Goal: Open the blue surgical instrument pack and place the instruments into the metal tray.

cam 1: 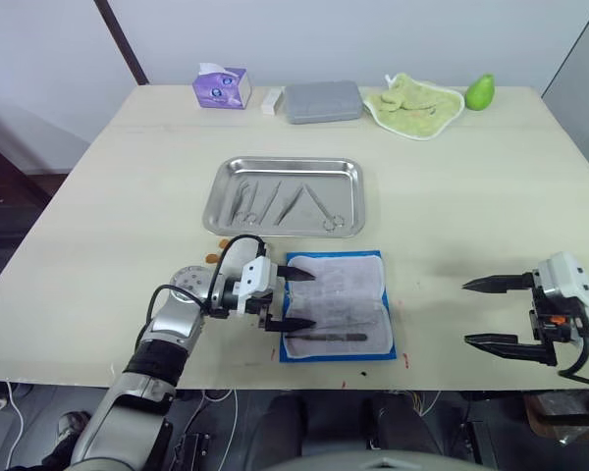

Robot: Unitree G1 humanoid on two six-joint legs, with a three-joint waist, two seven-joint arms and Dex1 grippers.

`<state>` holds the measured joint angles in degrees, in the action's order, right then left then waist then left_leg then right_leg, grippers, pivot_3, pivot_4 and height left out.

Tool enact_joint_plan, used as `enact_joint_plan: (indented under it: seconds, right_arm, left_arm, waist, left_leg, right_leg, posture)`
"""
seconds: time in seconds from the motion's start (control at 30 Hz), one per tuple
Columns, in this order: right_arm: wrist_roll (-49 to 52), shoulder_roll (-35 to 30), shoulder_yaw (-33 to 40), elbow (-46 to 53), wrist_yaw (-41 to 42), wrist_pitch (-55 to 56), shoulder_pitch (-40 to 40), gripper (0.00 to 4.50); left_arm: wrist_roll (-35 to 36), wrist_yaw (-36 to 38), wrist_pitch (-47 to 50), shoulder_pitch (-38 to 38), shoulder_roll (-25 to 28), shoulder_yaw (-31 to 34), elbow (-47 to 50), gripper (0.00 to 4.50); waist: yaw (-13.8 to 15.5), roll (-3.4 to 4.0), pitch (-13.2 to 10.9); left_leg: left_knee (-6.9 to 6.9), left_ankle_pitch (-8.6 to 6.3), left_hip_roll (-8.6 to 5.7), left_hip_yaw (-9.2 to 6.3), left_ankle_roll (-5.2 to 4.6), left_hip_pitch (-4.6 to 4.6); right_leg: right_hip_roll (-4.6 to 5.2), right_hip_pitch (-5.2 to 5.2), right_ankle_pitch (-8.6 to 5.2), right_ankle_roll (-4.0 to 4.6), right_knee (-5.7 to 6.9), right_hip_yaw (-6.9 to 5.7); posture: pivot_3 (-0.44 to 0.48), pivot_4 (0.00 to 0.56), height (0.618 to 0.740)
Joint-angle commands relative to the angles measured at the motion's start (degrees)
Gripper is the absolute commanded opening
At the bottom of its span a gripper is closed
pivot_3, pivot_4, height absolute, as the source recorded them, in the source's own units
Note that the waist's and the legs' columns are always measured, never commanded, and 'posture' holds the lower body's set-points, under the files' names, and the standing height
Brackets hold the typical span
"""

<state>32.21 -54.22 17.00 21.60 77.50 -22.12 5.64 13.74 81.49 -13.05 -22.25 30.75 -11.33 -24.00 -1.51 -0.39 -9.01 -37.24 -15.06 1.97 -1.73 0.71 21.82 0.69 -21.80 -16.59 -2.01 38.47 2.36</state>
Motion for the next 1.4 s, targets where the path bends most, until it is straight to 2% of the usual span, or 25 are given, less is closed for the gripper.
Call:
enact_joint_plan:
  seconds: [0.03,0.23,0.33,0.37,0.53,0.7,0.8,0.83,0.87,1.4]
  right_arm:
    - [-1.4,2.1,-2.1,3.7,-5.6,1.0,-2.7,4.45]
    - [-6.8,7.9,-14.5,6.4,-13.9,-0.9,-8.8,4.45]
    - [-11.9,10.5,-22.3,5.6,-15.9,0.6,-11.7,3.67]
    - [-13.9,11.4,-24.5,4.9,-16.7,1.6,-12.6,3.19]
    - [-19.4,14.8,-33.0,3.1,-18.3,2.4,-15.7,3.19]
    - [-21.7,16.1,-35.9,0.6,-18.6,3.5,-17.4,3.19]
    - [-22.5,17.4,-37.0,-0.6,-19.1,3.2,-18.5,2.34]
    - [-23.0,17.6,-37.3,-1.0,-19.1,3.4,-18.8,1.78]
    - [-23.3,17.9,-37.7,-1.4,-19.1,3.5,-18.9,1.44]
    - [-28.1,17.9,-40.9,-3.8,-19.3,3.5,-19.1,1.44]
  left_arm:
    - [-2.5,0.8,0.8,2.2,1.5,-1.3,-3.4,4.50]
    - [-2.5,1.2,0.8,1.9,1.7,-1.3,-3.2,4.50]
    - [-2.7,1.5,0.7,1.7,1.8,-1.5,-3.2,4.50]
    - [-2.7,1.4,0.7,1.7,1.8,-1.5,-3.1,4.50]
    - [-2.6,1.3,1.0,1.8,1.8,-1.5,-2.6,4.50]
    - [-2.7,1.0,1.1,2.0,1.7,-1.6,-2.2,4.50]
    - [-2.7,0.8,1.2,2.2,1.5,-1.7,-2.0,4.50]
    - [-2.7,0.8,1.3,2.2,1.5,-1.7,-2.0,4.50]
    - [-2.7,0.7,1.3,2.2,1.5,-1.7,-2.0,4.50]
    - [-2.7,-0.1,1.9,2.4,1.2,-1.8,-1.2,4.50]
  waist:
    - [-0.2,-0.04,0.0]
    - [-0.6,-0.03,0.0]
    - [-0.5,-0.05,0.0]
    - [-0.5,-0.05,0.0]
    - [-0.5,-0.05,0.0]
    - [-0.5,-0.05,0.0]
    - [-0.5,-0.04,0.0]
    - [-0.5,-0.04,0.0]
    - [-0.5,-0.04,0.0]
    - [-0.5,-0.04,0.0]
  left_leg:
    - [0.00,0.00,0.02,0.00,0.00,-0.01]
    - [0.00,0.00,0.10,0.00,0.01,-0.01]
    - [0.01,0.00,0.11,-0.01,0.00,-0.01]
    - [0.00,0.00,0.11,-0.01,0.00,0.00]
    - [0.00,0.00,0.11,-0.02,0.00,0.00]
    - [-0.01,0.00,0.11,-0.01,0.00,-0.01]
    - [0.00,0.00,0.11,-0.02,0.00,-0.01]
    - [-0.01,0.00,0.11,-0.02,0.00,-0.01]
    - [-0.01,0.00,0.11,-0.01,0.00,-0.01]
    - [-0.04,0.00,0.11,0.00,0.00,-0.03]
  right_leg:
    - [-0.01,0.01,0.00,0.00,-0.01,0.00]
    - [-0.09,0.03,0.00,0.00,-0.05,-0.02]
    - [-0.09,0.03,0.00,0.01,-0.06,-0.03]
    - [-0.10,0.03,0.00,0.01,-0.07,-0.04]
    - [-0.09,0.02,0.01,0.01,-0.08,-0.04]
    - [-0.08,0.02,0.01,0.02,-0.08,-0.04]
    - [-0.09,0.02,0.06,0.11,-0.07,-0.05]
    - [-0.09,0.02,0.08,0.14,-0.07,-0.04]
    - [-0.09,0.02,0.08,0.14,-0.07,-0.04]
    - [-0.08,0.03,0.10,0.17,-0.05,-0.03]
  posture:
    - [0.000,0.150,0.740]
    - [0.000,0.150,0.740]
    - [0.000,0.150,0.740]
    - [0.000,0.150,0.740]
    - [0.000,0.150,0.740]
    - [0.000,0.150,0.740]
    - [0.000,0.150,0.740]
    - [0.000,0.150,0.740]
    - [0.000,0.150,0.740]
    - [0.000,0.150,0.740]
